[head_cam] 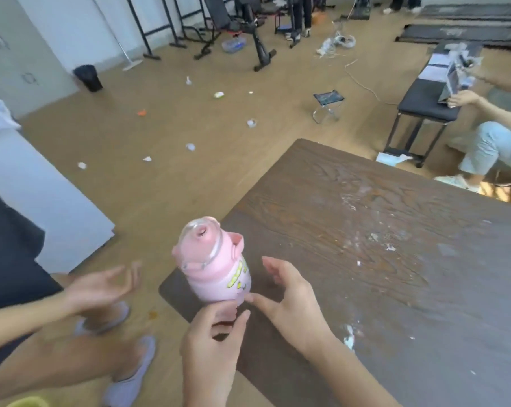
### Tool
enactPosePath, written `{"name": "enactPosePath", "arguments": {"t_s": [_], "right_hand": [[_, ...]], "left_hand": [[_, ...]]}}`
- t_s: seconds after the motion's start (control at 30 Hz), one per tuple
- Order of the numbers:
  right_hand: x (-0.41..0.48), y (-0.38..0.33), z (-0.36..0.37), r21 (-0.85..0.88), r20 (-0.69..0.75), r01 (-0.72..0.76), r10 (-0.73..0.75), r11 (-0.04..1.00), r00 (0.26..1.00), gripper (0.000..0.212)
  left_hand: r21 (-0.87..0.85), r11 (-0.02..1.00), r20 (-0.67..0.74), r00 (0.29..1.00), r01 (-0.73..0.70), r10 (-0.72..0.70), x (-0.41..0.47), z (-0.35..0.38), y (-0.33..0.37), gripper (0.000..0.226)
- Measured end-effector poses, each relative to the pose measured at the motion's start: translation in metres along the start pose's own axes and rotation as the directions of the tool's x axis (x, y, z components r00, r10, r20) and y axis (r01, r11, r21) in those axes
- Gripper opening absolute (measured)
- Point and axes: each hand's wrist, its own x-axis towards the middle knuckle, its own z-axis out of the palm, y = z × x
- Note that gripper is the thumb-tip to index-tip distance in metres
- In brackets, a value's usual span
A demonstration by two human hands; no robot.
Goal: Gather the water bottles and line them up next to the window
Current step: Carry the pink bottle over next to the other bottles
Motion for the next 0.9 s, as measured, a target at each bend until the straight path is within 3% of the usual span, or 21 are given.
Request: {"name": "enactPosePath", "arguments": {"t_s": [0.07, 0.13, 0.23, 0.4, 0.57, 0.77, 0.9], "right_hand": [[0.005, 0.000, 0.013, 0.004, 0.067, 0.023, -0.023, 1.000, 0.998, 0.070], [0.010, 0.003, 0.021, -0.016, 0.099, 0.039, -0.037, 0.999, 0.994, 0.070], [0.018, 0.005, 0.024, -0.089, 0.138, 0.054, -0.041, 0.995, 0.990, 0.082], [0.030, 0.004, 0.020, -0.201, 0.241, 0.099, -0.049, 0.974, 0.969, 0.090], [0.037, 0.003, 0.020, -0.196, 0.236, 0.093, -0.046, 0.976, 0.971, 0.084], [0.034, 0.008, -0.014, -0.155, 0.088, 0.090, -0.077, 0.984, 0.993, 0.085], [0.024, 0.016, -0.069, -0.129, -0.024, 0.042, -0.046, 0.991, 0.999, 0.089]], "left_hand": [[0.064, 0.998, -0.124, 0.992, -0.004, 0.012, 0.007, -0.013, -0.009, 0.050], [0.093, 0.996, -0.142, 0.990, 0.014, -0.001, 0.016, -0.020, -0.014, 0.066], [0.046, 0.999, -0.006, 1.000, 0.013, -0.012, 0.033, -0.027, -0.024, 0.079], [0.062, 0.986, 0.196, 0.971, -0.152, 0.137, 0.068, -0.039, -0.014, 0.071], [0.118, 0.976, 0.281, 0.949, -0.184, 0.145, 0.078, -0.043, -0.012, 0.108], [0.203, 0.964, 0.345, 0.934, -0.172, 0.094, 0.088, -0.013, 0.019, 0.081], [0.176, 0.954, 0.435, 0.889, -0.241, 0.145, 0.084, 0.035, 0.055, 0.074]]}}
